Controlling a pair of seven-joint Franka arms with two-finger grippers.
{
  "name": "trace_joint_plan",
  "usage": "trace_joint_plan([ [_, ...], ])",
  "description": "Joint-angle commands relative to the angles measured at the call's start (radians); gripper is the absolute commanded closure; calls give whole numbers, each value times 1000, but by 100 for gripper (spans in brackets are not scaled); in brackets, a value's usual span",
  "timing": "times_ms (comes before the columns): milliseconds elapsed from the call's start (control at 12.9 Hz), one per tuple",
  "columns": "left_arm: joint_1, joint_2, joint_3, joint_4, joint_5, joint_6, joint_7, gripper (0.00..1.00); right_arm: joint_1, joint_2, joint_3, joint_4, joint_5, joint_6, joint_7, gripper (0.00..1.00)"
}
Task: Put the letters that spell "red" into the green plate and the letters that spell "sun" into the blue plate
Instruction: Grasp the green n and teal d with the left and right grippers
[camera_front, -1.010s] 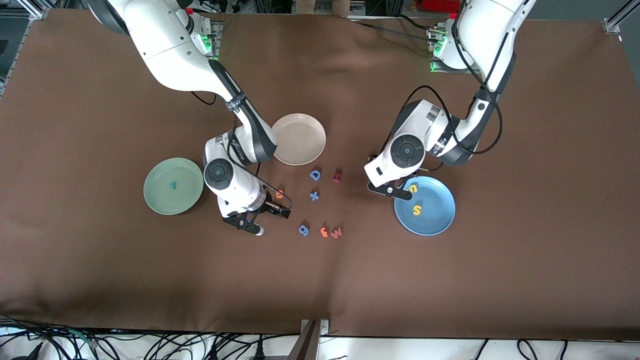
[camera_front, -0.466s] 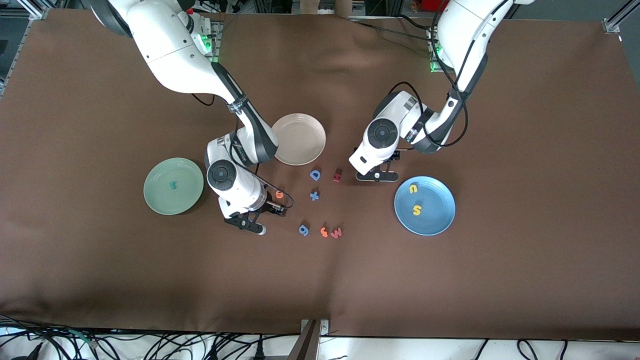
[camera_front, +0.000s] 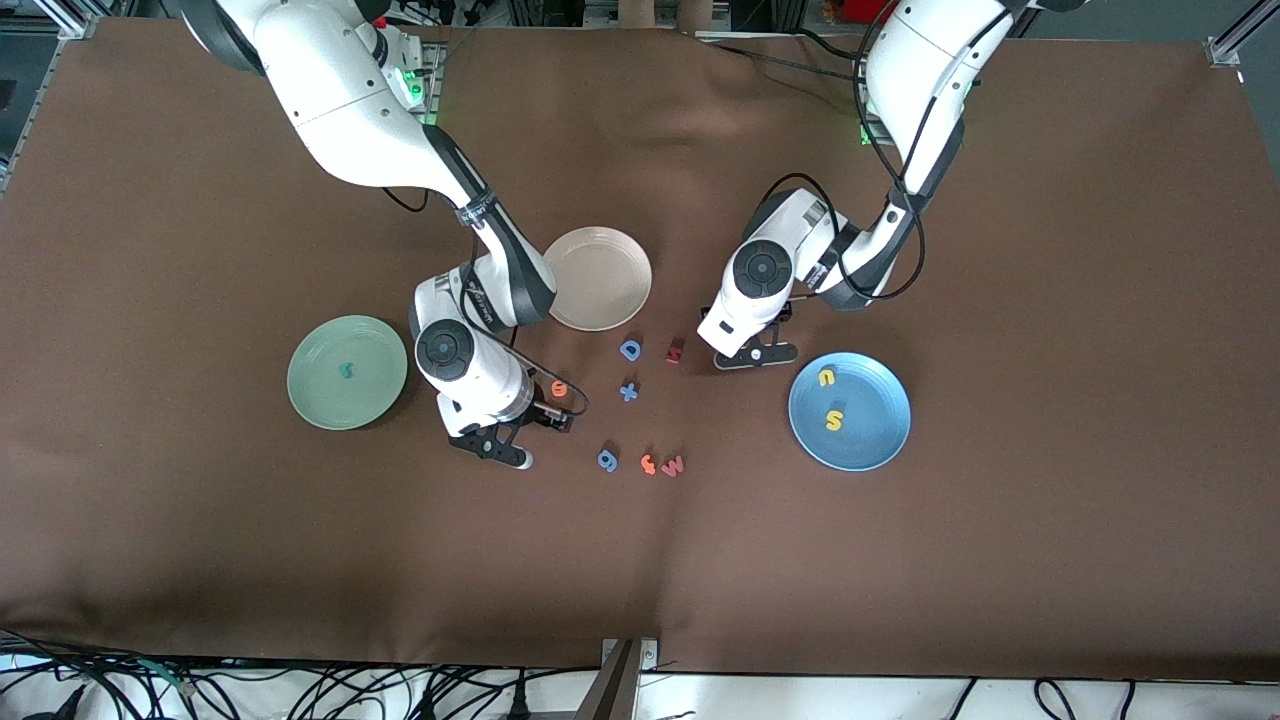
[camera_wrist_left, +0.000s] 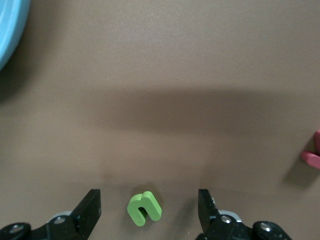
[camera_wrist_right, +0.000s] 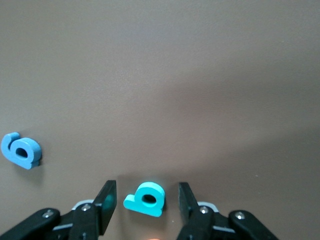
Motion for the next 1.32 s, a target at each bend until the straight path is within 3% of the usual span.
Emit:
trace_joint_plan([
  [0,-5,-7,-2,-10,-19,-1,-34,13,2,23,3,8,-12,38,-11,42],
  [233,-3,-18,-3,-27,-19,-11,-28,15,3,43,3,6,-23,66,-14,41],
  [388,-3,-18,-3,-32,-19,-13,-25,25,3,44,3,6,-25,67,-14,42],
  [466,-3,-18,-3,-32,-19,-13,-23,35,3,44,3,6,-25,67,-14,48],
  [544,-3,-18,-3,-32,-19,-15,-19,54,3,44,3,6,-25,67,-17,60],
  [621,-3,-18,-3,-32,-18,-15,-18,77,3,44,4,6,-25,67,-17,66],
  [777,-3,-18,-3,-33,-18,-16,-20,100,3,41,4,8,-25,66,-28,94],
  [854,-3,-18,-3,-32,-19,-19,-22,100,2,40,3,9,-23,63,-28,98],
  [1243,-2,-38,-3,-26,-19,-59,-20,100,-2,23,3,9,-25,34,-29,100],
])
